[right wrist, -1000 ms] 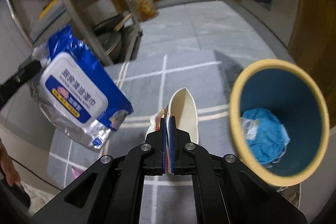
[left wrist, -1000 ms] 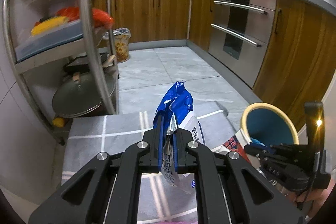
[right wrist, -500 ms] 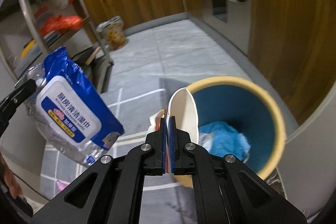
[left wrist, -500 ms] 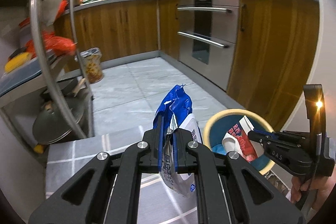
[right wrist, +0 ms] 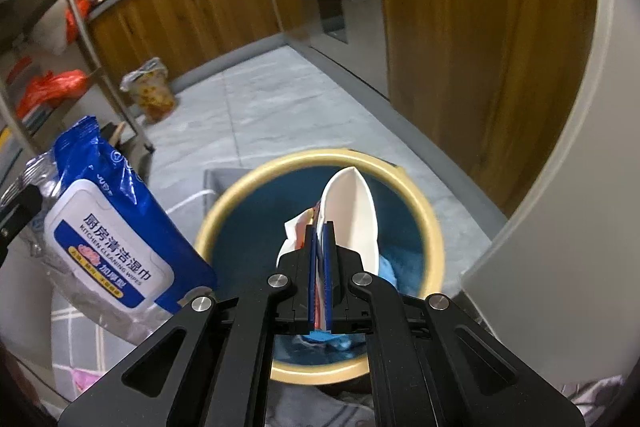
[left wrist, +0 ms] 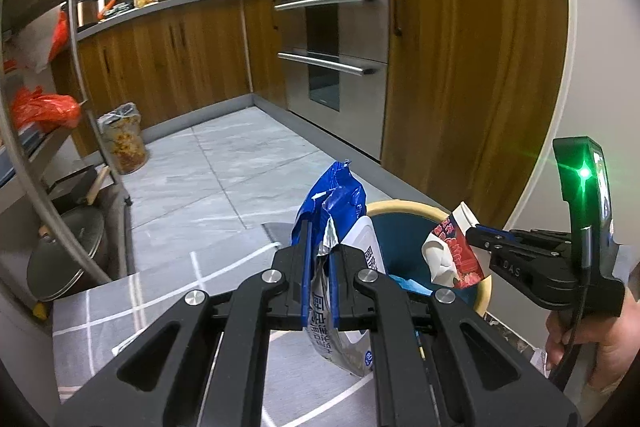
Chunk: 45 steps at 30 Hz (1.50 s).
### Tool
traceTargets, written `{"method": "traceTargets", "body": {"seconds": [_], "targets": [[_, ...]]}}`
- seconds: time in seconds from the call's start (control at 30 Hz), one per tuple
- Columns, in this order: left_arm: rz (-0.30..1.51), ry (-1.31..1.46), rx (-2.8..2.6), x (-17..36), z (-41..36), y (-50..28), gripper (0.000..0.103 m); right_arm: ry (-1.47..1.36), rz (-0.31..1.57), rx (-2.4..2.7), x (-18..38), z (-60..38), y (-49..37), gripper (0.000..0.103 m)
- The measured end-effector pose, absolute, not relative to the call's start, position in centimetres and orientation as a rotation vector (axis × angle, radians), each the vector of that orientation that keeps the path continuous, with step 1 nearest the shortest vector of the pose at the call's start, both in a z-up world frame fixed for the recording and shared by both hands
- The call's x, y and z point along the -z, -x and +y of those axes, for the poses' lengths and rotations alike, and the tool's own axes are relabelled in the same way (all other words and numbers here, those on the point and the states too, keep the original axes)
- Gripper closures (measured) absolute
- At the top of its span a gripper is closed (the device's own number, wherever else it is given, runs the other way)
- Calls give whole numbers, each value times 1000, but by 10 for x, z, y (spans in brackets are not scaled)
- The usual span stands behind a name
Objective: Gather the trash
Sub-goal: 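Carry the wipes pack and paper cup over the blue bin with both tools, then open both tools to drop the wipes pack and cup into the bin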
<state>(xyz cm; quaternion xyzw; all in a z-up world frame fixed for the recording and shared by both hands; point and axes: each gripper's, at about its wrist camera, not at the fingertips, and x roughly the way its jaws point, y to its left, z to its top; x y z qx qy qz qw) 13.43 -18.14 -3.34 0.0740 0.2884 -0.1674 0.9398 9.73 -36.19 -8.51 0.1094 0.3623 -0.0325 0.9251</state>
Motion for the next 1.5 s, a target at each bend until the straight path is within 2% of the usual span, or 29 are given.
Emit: {"method": "traceTargets", "body": {"seconds": [0.43,0.83,1.17,1.33,1.4,1.43,1.5], "targets": [[664,-141,392,64,-213,-156,96,-225,781,95,102,-389,-94,99],[726,-143,360,87,-213,-171,96,-140,895,57,127,-366,-110,99],[742,-139,351,97,-218,-184,95,-147,911,45,129,-364,-114,99],[749,-153,340,100,-218,-184,84,-156,904,51,129,-366,-117,98],[749,-164,340,100,-219,-183,66,-166,907,53,130,-367,-118,97],[744,-169,338,100,-219,-182,62,-171,908,49,131,-366,-118,96],[741,-179,331,100,-218,-180,59,-175,909,43,130,-364,-120,80]]}}
